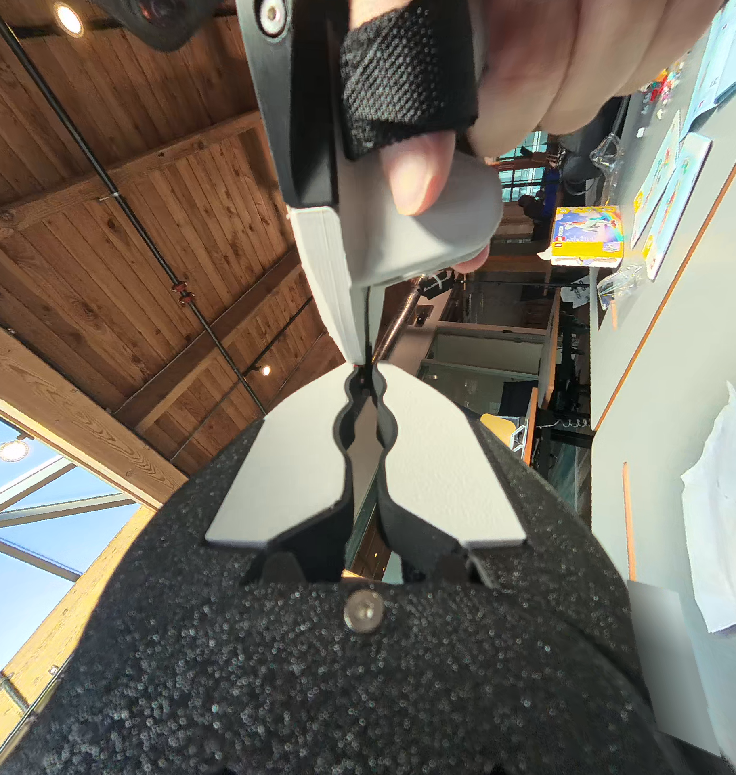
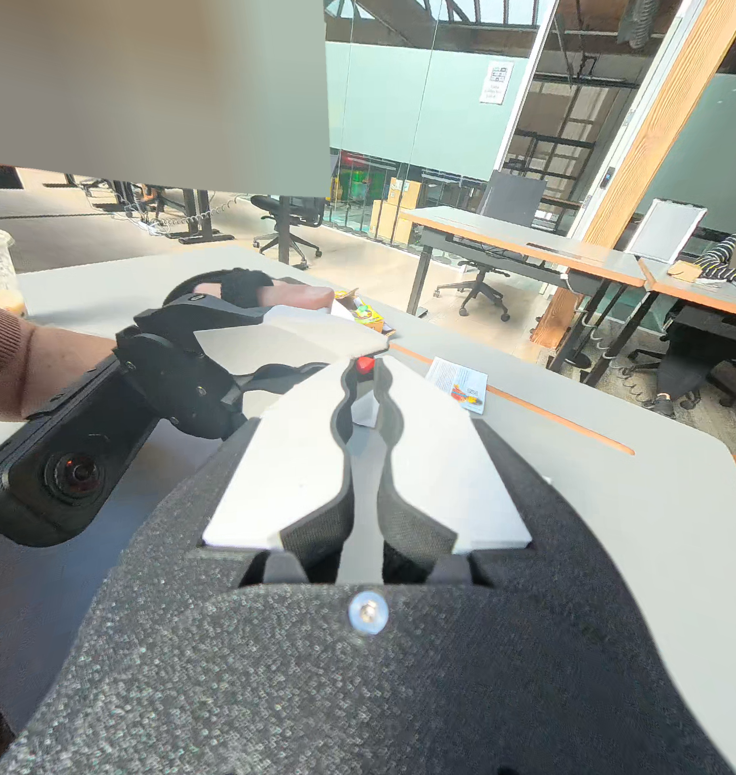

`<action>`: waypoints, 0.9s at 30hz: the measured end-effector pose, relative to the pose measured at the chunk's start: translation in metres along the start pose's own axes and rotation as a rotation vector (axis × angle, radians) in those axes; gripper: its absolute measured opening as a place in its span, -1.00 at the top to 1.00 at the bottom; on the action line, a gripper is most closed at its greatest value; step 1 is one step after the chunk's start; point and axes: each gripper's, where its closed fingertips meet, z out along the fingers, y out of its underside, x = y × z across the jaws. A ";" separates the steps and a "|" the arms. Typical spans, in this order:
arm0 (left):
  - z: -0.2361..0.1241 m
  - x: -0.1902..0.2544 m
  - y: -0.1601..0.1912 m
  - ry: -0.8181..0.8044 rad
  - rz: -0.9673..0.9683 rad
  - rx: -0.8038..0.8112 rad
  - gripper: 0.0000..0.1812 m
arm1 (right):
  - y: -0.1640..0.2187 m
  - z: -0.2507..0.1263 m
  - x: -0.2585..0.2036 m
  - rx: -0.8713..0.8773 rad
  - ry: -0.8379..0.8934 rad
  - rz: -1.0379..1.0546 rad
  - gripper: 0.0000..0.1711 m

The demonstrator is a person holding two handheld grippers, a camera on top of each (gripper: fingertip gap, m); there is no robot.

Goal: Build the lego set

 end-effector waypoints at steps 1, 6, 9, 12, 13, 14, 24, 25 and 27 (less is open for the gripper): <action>0.001 0.002 0.001 0.027 -0.026 0.001 0.95 | 0.001 0.000 0.001 0.006 0.011 -0.009 0.91; 0.003 0.008 0.002 0.135 -0.165 0.010 0.94 | 0.002 0.001 0.005 0.000 0.125 -0.237 0.92; 0.002 0.008 0.001 0.178 -0.241 0.030 0.94 | 0.000 0.001 0.003 -0.007 0.154 -0.384 0.91; 0.002 0.005 -0.001 0.207 -0.329 0.055 0.94 | -0.004 0.000 0.001 0.008 0.138 -0.448 0.91; 0.003 0.006 0.000 0.226 -0.360 0.054 0.94 | -0.006 0.000 0.002 0.027 0.130 -0.440 0.91; 0.004 0.015 0.000 0.290 -0.373 0.048 0.94 | -0.003 0.002 0.004 0.017 0.120 -0.421 0.91; -0.007 0.057 0.053 0.374 -0.350 -0.148 0.95 | -0.026 0.009 0.049 0.162 0.161 -0.199 0.96; -0.010 0.050 0.062 0.363 -0.317 -0.179 0.95 | -0.027 0.016 0.048 0.177 0.147 -0.198 0.97; -0.025 0.033 0.103 0.374 -0.262 -0.283 0.95 | -0.027 0.043 0.048 0.170 0.095 -0.197 0.97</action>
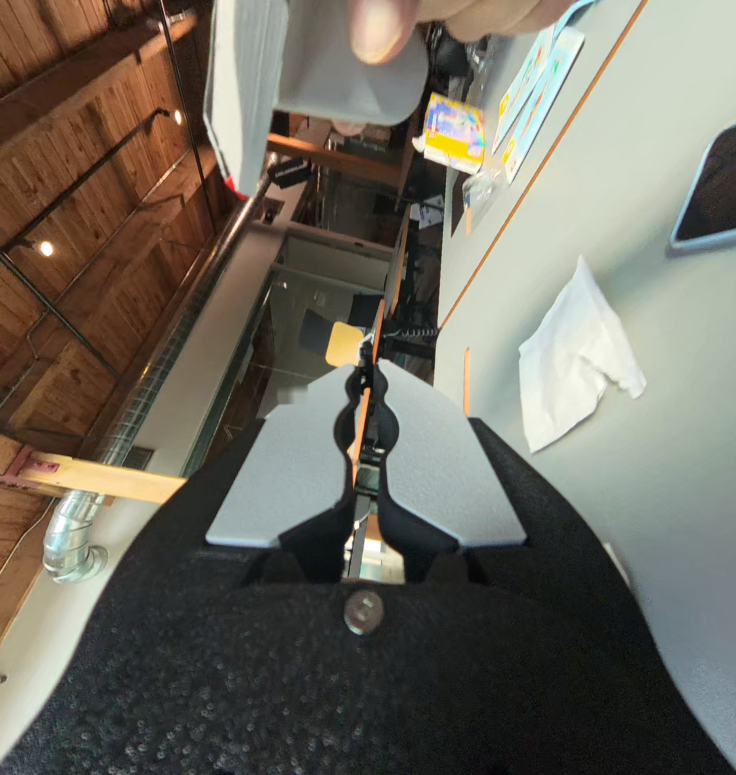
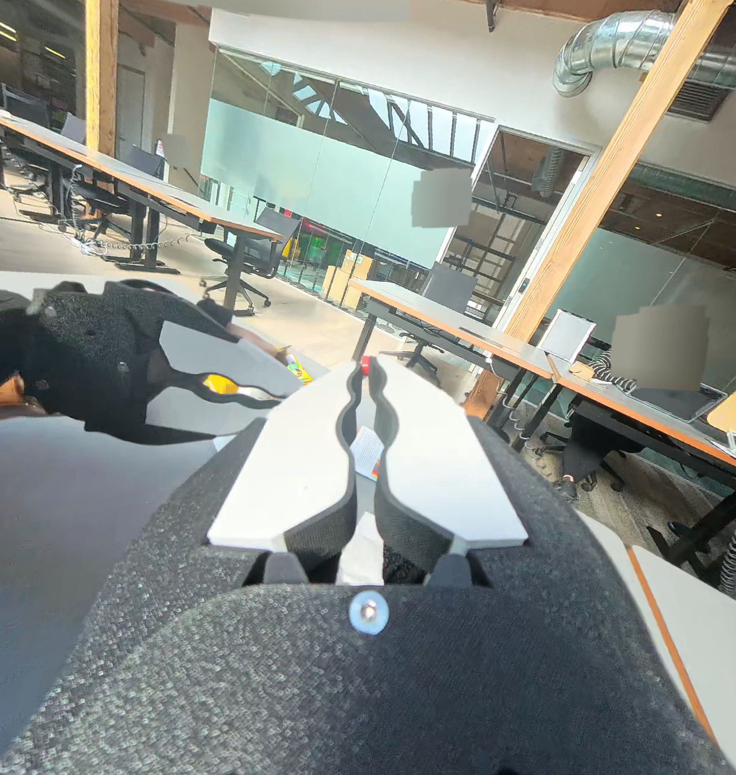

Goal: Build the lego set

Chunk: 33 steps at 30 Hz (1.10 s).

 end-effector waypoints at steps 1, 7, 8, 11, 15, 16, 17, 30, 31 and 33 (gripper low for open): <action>-0.008 -0.013 0.025 0.037 -0.023 -0.048 0.95 | 0.000 0.017 0.002 0.010 -0.016 -0.011 0.97; -0.051 -0.009 0.127 0.726 -0.532 -0.154 0.95 | 0.065 0.128 -0.041 -0.268 -0.454 0.120 0.97; -0.051 -0.004 0.134 0.780 -0.589 -0.151 0.95 | 0.087 0.140 -0.051 -0.336 -0.486 0.084 0.97; -0.040 0.021 0.144 0.884 -0.633 -0.150 0.94 | 0.135 0.159 -0.074 -0.459 -0.543 -0.017 0.97; -0.036 0.065 0.160 1.029 -0.533 -0.258 0.89 | 0.156 0.167 -0.093 -0.499 -0.604 -0.034 0.95; -0.037 0.071 0.160 1.057 -0.520 -0.263 0.84 | 0.161 0.166 -0.096 -0.517 -0.624 -0.038 0.92; -0.037 0.075 0.161 1.070 -0.505 -0.269 0.82 | 0.166 0.166 -0.098 -0.528 -0.637 -0.044 0.88; -0.021 0.047 0.171 0.810 -0.691 -0.180 0.85 | 0.166 0.173 -0.100 -0.499 -0.657 -0.092 0.77; -0.019 0.045 0.169 0.806 -0.713 -0.166 0.88 | 0.165 0.174 -0.101 -0.494 -0.656 -0.098 0.77; -0.017 0.045 0.163 0.819 -0.737 -0.147 0.92 | 0.159 0.175 -0.104 -0.470 -0.661 -0.095 0.76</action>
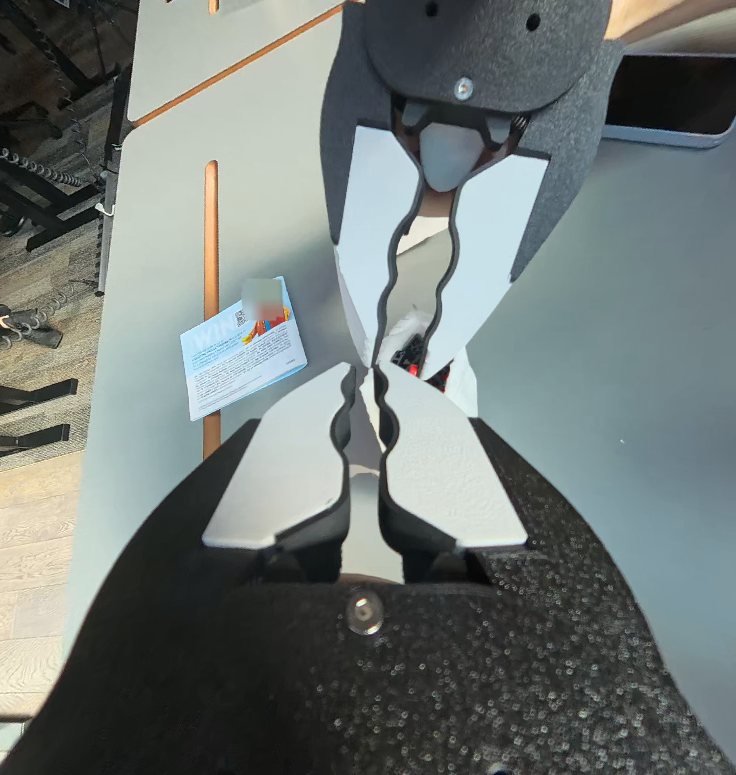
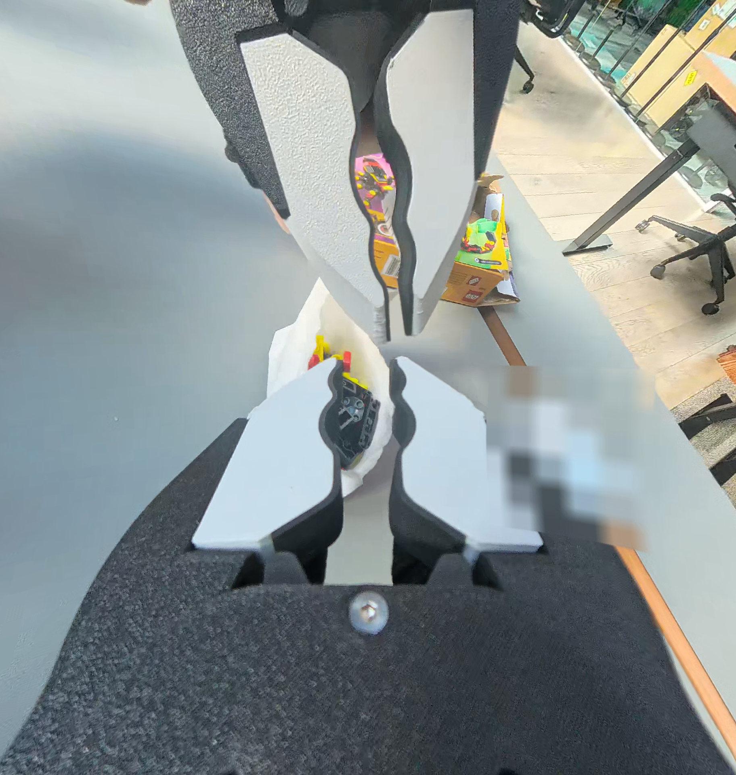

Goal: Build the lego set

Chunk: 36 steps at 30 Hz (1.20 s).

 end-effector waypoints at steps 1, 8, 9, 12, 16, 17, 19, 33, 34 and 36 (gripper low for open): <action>0.001 0.002 0.000 0.017 0.009 -0.009 0.94 | -0.003 -0.001 0.001 0.004 0.013 -0.008 0.76; 0.004 0.003 0.009 0.037 0.053 -0.072 0.93 | -0.011 -0.005 0.004 0.035 0.022 -0.001 0.74; 0.005 0.004 0.012 0.041 0.056 -0.080 0.92 | -0.013 -0.007 0.005 0.048 0.026 0.006 0.74; 0.003 -0.001 0.014 0.010 0.045 -0.066 0.92 | -0.012 -0.005 0.003 0.041 0.011 0.003 0.73; -0.004 -0.001 0.002 0.027 -0.022 0.040 0.92 | -0.008 0.002 0.000 -0.006 0.019 -0.040 0.71; -0.005 -0.004 0.005 -0.002 -0.010 0.020 0.92 | -0.011 0.001 0.001 0.002 0.030 -0.038 0.70; -0.010 -0.013 0.005 -0.102 0.006 0.007 0.91 | -0.013 -0.002 0.009 -0.001 0.104 -0.034 0.70; -0.106 -0.046 0.009 -1.077 -0.165 -0.107 1.00 | -0.101 -0.079 0.015 0.327 0.700 0.094 0.73; -0.112 -0.047 0.015 -1.094 -0.181 -0.129 1.00 | -0.127 -0.097 -0.011 0.500 0.663 0.016 0.79; -0.113 -0.044 0.021 -1.055 -0.191 -0.162 1.00 | -0.165 -0.124 -0.063 0.716 0.620 -0.117 0.84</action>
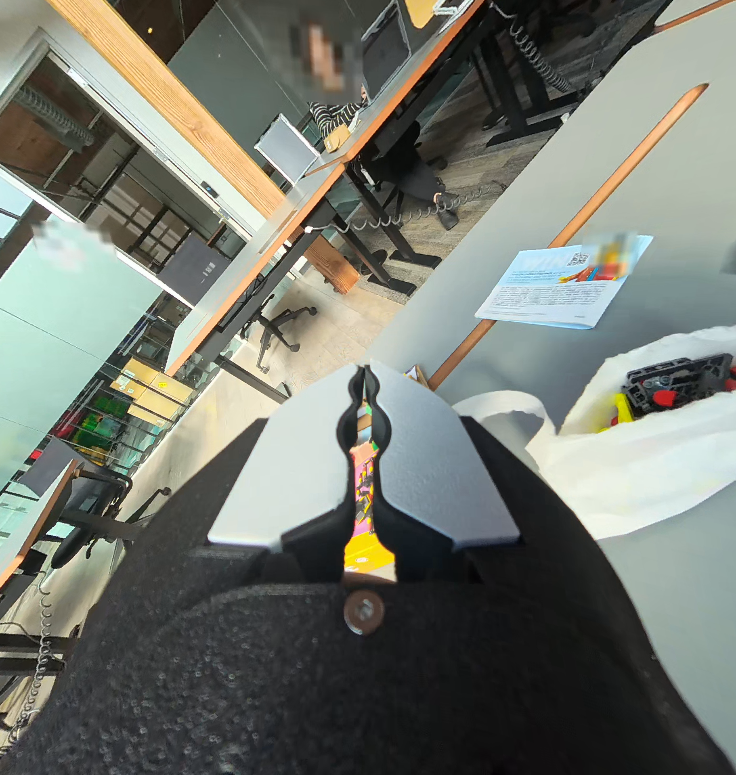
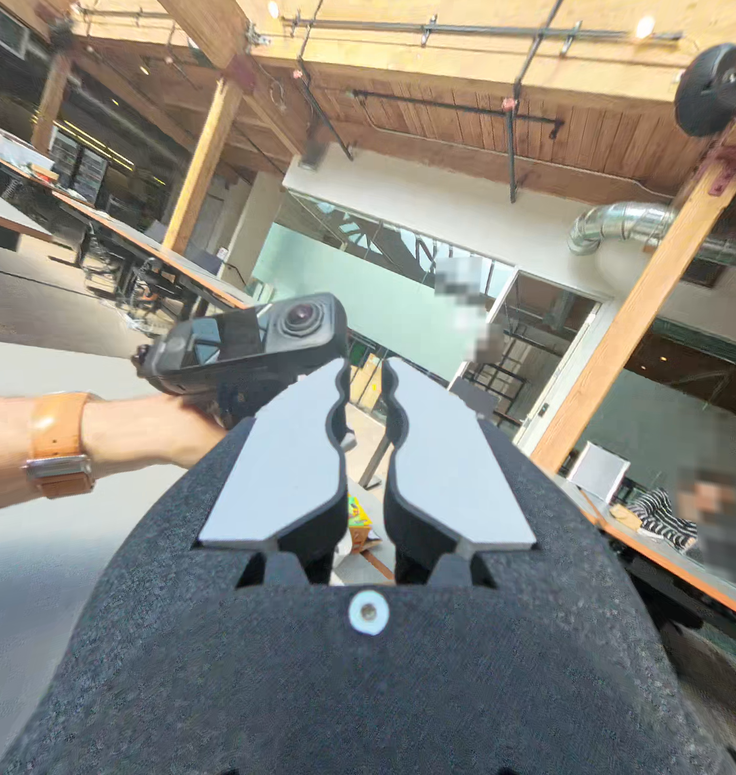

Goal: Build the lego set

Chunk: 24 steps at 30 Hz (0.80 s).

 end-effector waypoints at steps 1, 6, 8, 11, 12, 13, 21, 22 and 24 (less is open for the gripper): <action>-0.001 0.003 0.002 0.025 0.018 -0.022 1.00 | -0.020 -0.005 -0.021 0.059 -0.058 -0.019 0.92; -0.002 0.023 0.005 0.092 0.207 -0.152 1.00 | -0.063 -0.006 -0.120 0.127 -0.301 -0.222 0.91; -0.003 0.028 0.006 0.094 0.282 -0.206 1.00 | -0.053 0.003 -0.147 0.076 -0.369 -0.336 0.92; -0.008 0.032 0.004 0.084 0.343 -0.238 1.00 | -0.044 0.014 -0.155 0.038 -0.341 -0.465 0.92; -0.011 0.032 0.003 0.075 0.356 -0.238 1.00 | -0.042 0.016 -0.155 0.016 -0.340 -0.470 0.90; -0.014 0.032 0.003 0.066 0.368 -0.238 1.00 | -0.039 0.019 -0.154 -0.007 -0.338 -0.471 0.88; -0.027 0.038 0.007 0.077 0.378 -0.253 1.00 | -0.023 0.027 -0.148 -0.158 -0.344 -0.418 0.84; -0.026 0.039 0.007 0.077 0.376 -0.256 1.00 | -0.017 0.028 -0.144 -0.192 -0.334 -0.425 0.86; -0.024 0.037 0.010 0.059 0.393 -0.262 1.00 | -0.015 0.028 -0.144 -0.235 -0.349 -0.411 0.88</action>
